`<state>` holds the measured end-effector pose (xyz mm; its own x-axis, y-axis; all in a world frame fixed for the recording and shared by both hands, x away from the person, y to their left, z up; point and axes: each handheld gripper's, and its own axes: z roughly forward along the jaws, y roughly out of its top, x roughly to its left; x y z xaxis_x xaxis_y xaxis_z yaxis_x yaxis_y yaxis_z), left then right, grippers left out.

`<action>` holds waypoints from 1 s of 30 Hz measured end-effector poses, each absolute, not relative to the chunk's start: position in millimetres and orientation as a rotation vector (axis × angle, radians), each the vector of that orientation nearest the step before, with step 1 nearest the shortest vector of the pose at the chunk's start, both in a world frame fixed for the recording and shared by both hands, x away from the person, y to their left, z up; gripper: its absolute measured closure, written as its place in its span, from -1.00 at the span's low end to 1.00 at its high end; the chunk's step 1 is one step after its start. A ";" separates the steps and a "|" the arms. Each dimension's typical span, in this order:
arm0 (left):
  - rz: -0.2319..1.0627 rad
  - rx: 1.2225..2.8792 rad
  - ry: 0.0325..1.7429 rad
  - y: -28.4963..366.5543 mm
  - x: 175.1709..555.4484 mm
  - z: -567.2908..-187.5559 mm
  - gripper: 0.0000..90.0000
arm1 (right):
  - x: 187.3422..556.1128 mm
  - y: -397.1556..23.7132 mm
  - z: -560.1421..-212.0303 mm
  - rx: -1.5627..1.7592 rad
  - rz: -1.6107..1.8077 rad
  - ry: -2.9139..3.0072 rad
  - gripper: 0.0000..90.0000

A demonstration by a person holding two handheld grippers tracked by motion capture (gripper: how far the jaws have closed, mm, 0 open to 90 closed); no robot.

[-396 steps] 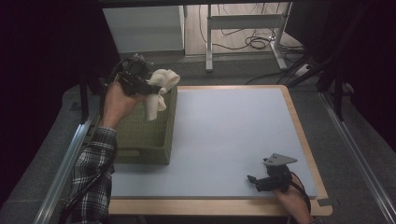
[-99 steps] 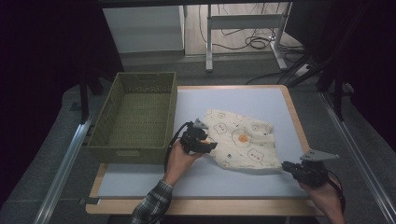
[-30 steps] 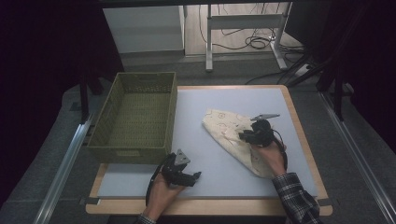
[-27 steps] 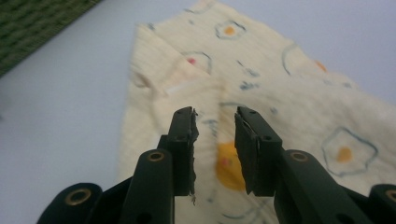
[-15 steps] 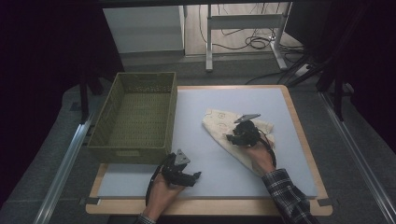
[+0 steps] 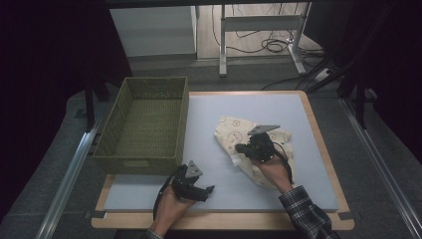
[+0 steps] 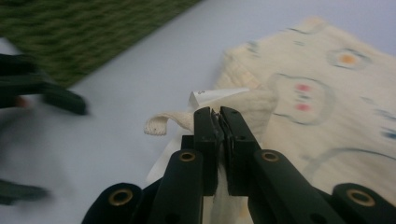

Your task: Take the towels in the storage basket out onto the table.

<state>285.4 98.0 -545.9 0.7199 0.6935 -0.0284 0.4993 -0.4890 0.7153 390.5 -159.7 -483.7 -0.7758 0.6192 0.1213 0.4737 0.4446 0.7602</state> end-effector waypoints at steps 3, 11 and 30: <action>0.377 2.198 0.905 103.2 278.8 -544.6 -0.72 | 374.3 -139.1 -482.2 0.909 1.338 2.586 0.90; 0.360 2.159 0.920 112.3 275.4 -541.7 -0.72 | 355.7 -106.9 -482.3 0.780 1.364 2.689 0.50; 0.325 2.148 0.897 78.1 304.0 -528.7 -0.12 | 360.0 -264.5 -493.9 1.123 1.093 2.411 0.36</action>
<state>304.0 78.1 -528.7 0.7193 0.6924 -0.0562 0.4956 -0.4547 0.7400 360.0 -264.5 -493.9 -0.6653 0.7431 0.0713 0.5434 0.4166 0.7288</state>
